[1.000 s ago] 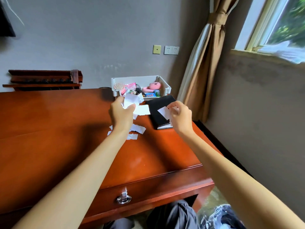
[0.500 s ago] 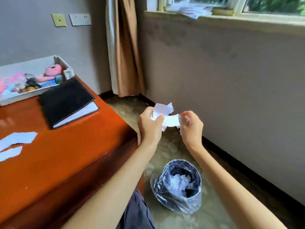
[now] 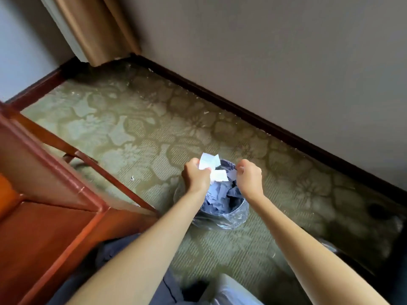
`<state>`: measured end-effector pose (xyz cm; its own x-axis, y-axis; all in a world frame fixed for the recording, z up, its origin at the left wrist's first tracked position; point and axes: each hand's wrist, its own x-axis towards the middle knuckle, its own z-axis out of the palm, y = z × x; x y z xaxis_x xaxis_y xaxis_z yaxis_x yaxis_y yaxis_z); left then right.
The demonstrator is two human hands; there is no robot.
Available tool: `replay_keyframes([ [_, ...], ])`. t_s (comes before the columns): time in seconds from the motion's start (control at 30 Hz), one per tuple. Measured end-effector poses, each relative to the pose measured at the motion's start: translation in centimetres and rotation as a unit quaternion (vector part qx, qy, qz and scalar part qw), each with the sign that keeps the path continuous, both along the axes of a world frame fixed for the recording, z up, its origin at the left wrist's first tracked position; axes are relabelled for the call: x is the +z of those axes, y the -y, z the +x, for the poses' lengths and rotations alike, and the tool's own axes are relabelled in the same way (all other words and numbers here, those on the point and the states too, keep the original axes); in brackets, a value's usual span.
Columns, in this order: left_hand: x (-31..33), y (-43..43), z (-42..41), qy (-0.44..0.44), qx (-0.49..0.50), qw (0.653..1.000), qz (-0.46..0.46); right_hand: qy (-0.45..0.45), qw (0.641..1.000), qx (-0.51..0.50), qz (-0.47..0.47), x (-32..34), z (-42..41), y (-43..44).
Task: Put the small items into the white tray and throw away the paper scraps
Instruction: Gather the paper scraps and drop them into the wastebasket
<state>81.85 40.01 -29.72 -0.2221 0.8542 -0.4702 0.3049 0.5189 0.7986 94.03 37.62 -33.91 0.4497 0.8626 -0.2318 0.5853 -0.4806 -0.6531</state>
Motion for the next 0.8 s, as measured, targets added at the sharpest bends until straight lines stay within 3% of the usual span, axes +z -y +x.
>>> replay_keyframes([
  [0.27, -9.9, -2.8, 1.4, -0.014, -0.008, 0.989, -0.149, 0.008, 0.986, 0.065, -0.151, -8.6, 0.4, -2.6],
  [0.43, -13.8, -3.6, 2.1, 0.042, 0.022, 0.974, -0.223, -0.033, 0.971, 0.101, -0.213, -11.9, 0.4, -4.5],
  [0.57, -14.1, -4.4, 1.9, 0.108, 0.036, 0.956, -0.27, -0.074, 0.966, 0.093, -0.231, -12.9, 0.0, -4.9],
  [0.8, -13.8, -5.1, 1.0, 0.111, -0.006, 0.948, -0.297, -0.083, 0.954, 0.116, -0.265, -13.3, -0.7, -4.7],
])
